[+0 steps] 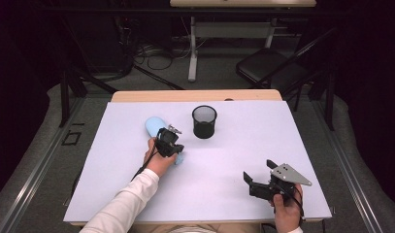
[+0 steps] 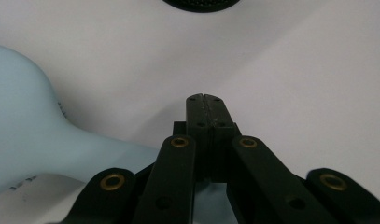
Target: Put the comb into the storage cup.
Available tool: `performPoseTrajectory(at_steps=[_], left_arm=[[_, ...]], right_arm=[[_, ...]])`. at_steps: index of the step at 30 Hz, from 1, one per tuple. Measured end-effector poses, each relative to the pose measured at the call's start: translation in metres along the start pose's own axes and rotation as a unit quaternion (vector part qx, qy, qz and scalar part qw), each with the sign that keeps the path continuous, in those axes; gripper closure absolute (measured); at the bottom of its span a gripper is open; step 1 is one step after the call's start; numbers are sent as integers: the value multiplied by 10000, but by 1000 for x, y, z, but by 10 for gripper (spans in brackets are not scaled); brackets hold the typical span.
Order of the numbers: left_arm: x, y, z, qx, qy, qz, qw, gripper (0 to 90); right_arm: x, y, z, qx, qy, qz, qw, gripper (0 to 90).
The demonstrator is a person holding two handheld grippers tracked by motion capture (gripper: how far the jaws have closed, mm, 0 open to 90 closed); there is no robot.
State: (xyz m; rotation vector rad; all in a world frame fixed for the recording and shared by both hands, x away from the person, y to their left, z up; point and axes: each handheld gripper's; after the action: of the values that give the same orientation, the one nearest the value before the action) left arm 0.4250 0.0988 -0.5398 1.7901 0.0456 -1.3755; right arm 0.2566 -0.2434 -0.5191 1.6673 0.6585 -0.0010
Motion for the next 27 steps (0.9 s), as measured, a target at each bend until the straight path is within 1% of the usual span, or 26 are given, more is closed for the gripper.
performPoseTrajectory(at_steps=[4, 7, 11, 20, 27], left_arm=[[0, 0, 2, 28, -9, -15, 10000, 900], [0, 1, 5, 107, -26, -62, 9999, 900], [0, 1, 6, 147, -59, -110, 9998, 900], [-2, 0, 10, 187, -94, -252, 9995, 900], [-5, -4, 10, 210, -111, -263, 9994, 900]], right_arm=[[0, 0, 0, -14, 1, -10, 10000, 71], [0, 0, 0, -16, 3, -10, 10000, 71], [0, 0, 0, -23, 5, -4, 10000, 71], [0, 0, 0, -27, 5, -8, 10000, 71], [0, 0, -1, -28, 7, 0, 10000, 71]])
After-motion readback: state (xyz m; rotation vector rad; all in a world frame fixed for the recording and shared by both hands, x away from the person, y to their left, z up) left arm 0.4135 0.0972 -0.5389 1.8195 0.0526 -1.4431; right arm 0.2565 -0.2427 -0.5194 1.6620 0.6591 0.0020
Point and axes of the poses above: each handheld gripper's, and its own axes: x roughly forward along the jaws, y roughly out of its top, z roughly to its right, and after that the axes turned 11 degrees about x, right-handed
